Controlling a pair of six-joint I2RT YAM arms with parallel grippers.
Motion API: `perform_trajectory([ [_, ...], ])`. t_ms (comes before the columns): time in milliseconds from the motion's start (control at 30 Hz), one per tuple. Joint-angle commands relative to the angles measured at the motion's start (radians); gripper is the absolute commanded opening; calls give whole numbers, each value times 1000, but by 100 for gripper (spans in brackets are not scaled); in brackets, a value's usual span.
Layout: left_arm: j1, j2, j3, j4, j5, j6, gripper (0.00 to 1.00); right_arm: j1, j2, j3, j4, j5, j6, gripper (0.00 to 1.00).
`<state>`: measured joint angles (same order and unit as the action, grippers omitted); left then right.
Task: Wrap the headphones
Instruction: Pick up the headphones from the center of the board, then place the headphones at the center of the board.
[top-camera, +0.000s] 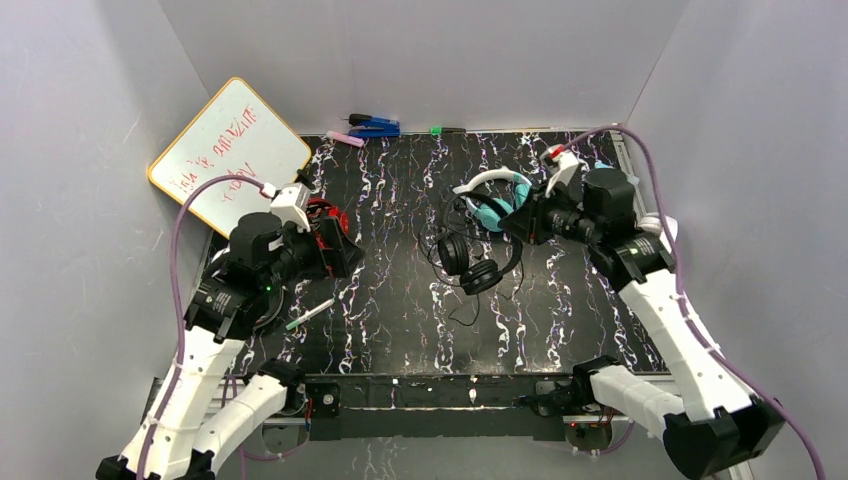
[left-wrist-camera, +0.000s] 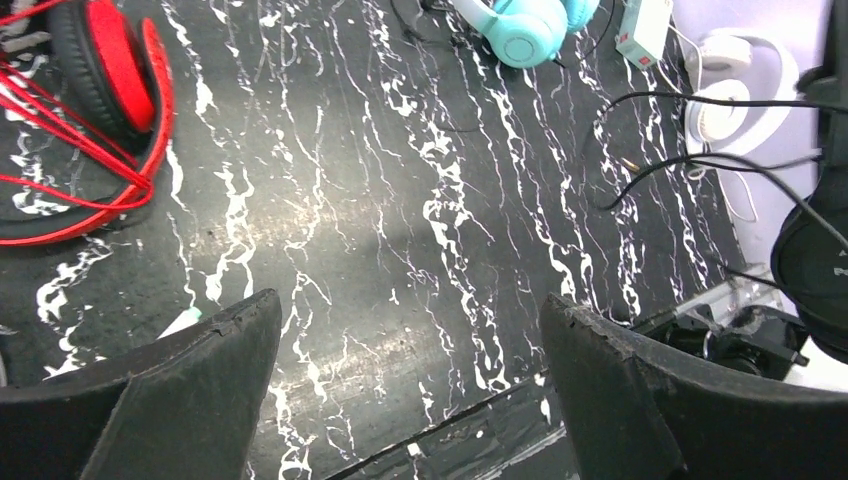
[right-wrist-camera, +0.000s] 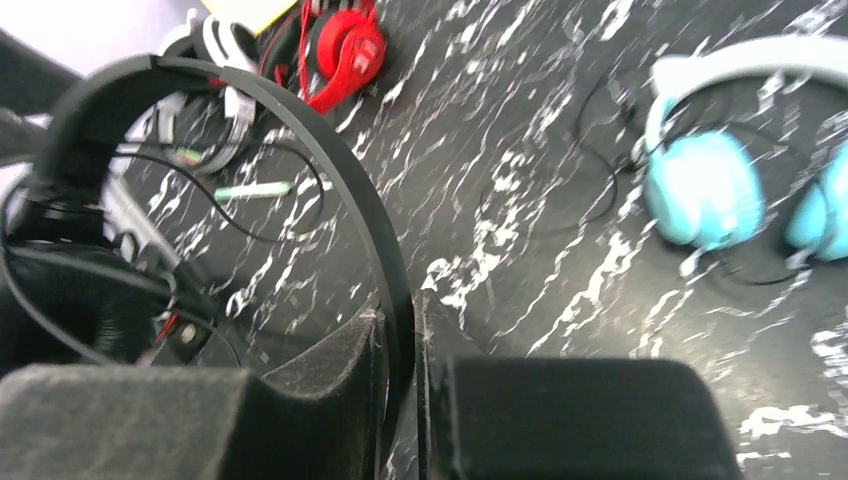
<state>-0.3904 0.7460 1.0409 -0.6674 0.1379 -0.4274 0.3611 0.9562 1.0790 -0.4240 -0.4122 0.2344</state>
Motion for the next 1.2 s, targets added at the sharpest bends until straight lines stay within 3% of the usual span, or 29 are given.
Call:
perform_trajectory([
  [0, -2, 17, -57, 48, 111, 4, 98, 44, 85, -62, 7, -137, 45, 19],
  [133, -3, 40, -119, 109, 161, -7, 98, 252, 147, -95, 37, 86, 9, 21],
  [333, -3, 109, -104, 127, 200, 38, 98, 460, 268, -67, 70, 219, -114, 27],
  [467, -2, 127, -106, 132, 236, 62, 98, 535, 342, -69, 138, 267, -218, 32],
  [600, -2, 143, -161, 134, 259, 57, 96, 547, 453, -32, 165, 303, -212, 41],
  [733, -3, 146, -224, 134, 249, 61, 95, 547, 470, -57, 240, 303, -167, 65],
  [1000, -19, 214, -252, 194, 278, 101, 90, 546, 339, -123, 179, 557, 13, 76],
  [1167, -35, 296, -194, 230, 264, 170, 91, 547, 184, -233, 118, 740, 318, 88],
])
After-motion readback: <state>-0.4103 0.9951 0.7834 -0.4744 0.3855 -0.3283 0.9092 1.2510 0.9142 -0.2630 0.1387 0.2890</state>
